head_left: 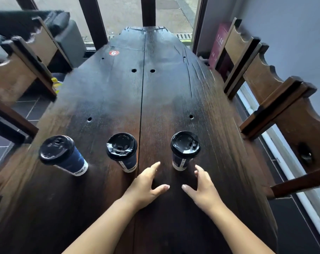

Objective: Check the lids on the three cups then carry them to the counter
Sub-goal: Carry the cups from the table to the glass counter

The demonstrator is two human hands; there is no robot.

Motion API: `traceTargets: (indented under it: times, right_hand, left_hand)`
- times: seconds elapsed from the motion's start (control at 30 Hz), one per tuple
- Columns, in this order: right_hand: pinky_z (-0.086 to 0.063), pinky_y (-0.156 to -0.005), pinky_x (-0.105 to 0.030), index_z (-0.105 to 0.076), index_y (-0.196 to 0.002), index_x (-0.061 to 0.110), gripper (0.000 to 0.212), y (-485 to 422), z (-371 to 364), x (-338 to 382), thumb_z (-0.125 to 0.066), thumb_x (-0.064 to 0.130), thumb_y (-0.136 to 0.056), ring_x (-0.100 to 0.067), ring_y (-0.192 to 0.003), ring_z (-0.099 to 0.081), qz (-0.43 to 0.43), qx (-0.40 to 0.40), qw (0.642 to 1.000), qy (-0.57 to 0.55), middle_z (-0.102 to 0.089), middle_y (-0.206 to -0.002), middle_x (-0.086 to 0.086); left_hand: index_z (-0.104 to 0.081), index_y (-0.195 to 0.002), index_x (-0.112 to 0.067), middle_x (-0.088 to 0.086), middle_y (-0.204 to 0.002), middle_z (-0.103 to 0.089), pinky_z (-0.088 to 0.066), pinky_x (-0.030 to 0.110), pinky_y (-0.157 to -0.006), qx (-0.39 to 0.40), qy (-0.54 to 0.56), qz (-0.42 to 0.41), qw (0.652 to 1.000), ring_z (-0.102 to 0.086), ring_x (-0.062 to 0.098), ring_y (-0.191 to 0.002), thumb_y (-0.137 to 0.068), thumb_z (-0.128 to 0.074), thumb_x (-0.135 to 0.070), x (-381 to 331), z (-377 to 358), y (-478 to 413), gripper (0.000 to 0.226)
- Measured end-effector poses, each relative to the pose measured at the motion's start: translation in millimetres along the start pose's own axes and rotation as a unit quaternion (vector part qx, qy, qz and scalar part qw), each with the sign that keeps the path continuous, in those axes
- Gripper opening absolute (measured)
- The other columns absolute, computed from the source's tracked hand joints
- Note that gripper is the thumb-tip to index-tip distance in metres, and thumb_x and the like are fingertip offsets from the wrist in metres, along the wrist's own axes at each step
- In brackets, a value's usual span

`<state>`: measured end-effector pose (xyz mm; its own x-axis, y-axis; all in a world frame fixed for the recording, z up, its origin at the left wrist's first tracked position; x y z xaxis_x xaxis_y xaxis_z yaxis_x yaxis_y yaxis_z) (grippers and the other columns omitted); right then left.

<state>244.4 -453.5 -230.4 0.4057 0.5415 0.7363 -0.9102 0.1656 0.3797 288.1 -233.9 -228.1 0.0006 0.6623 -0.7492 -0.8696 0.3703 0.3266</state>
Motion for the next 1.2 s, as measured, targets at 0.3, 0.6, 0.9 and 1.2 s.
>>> traceTargets:
  times: [0.3,0.6,0.9,1.2]
  right_hand:
    - [-0.050,-0.105,-0.044,-0.031,-0.156,0.019,0.073,88,18,81,-0.060,0.047,-0.095,-0.028,-0.139,-0.049,0.027,0.102,0.933,0.344,-0.041,-0.154,-0.004]
    - [-0.051,-0.098,-0.041,-0.045,-0.139,0.018,0.054,137,18,119,-0.058,0.048,-0.096,-0.028,-0.126,-0.059,0.040,0.075,0.942,0.324,-0.057,-0.131,-0.005]
    - [-0.050,-0.101,-0.040,-0.047,-0.140,0.019,0.054,119,-12,160,-0.057,0.047,-0.095,-0.026,-0.129,-0.059,0.062,0.082,0.946,0.307,-0.058,-0.138,-0.004]
    - [-0.047,-0.098,-0.030,-0.054,-0.139,0.017,0.052,96,-124,231,-0.064,0.042,-0.095,-0.020,-0.119,-0.064,0.117,0.163,0.944,0.263,-0.069,-0.127,-0.001]
  left_hand:
    - [-0.033,-0.159,-0.014,0.006,-0.162,-0.042,-0.033,0.032,-0.122,0.029,-0.150,0.082,0.985,-0.040,0.021,-0.149,-0.096,-0.063,-0.049,-23,49,100,0.078]
    - [-0.052,-0.147,-0.017,0.002,-0.146,-0.057,-0.041,0.031,-0.114,-0.012,-0.172,0.069,0.983,-0.053,0.019,-0.137,-0.095,-0.064,-0.046,-56,91,149,0.061]
    - [-0.049,-0.148,-0.018,0.006,-0.146,-0.059,-0.042,0.034,-0.114,-0.035,-0.158,0.076,0.984,-0.054,0.022,-0.136,-0.097,-0.063,-0.038,-39,137,161,0.057]
    - [-0.053,-0.146,-0.018,0.005,-0.143,-0.061,-0.046,0.034,-0.110,-0.058,-0.079,0.152,0.983,-0.061,0.021,-0.127,-0.096,-0.066,-0.038,58,200,193,0.056]
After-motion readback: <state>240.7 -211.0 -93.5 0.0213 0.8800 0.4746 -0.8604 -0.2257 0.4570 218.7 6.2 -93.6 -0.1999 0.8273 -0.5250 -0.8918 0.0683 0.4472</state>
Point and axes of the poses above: each hand's wrist, its own y-axis away from the middle knuckle, its own z-axis out of the back of the hand, x = y × z, the point moved 5 cm from there along -y, towards the middle knuckle
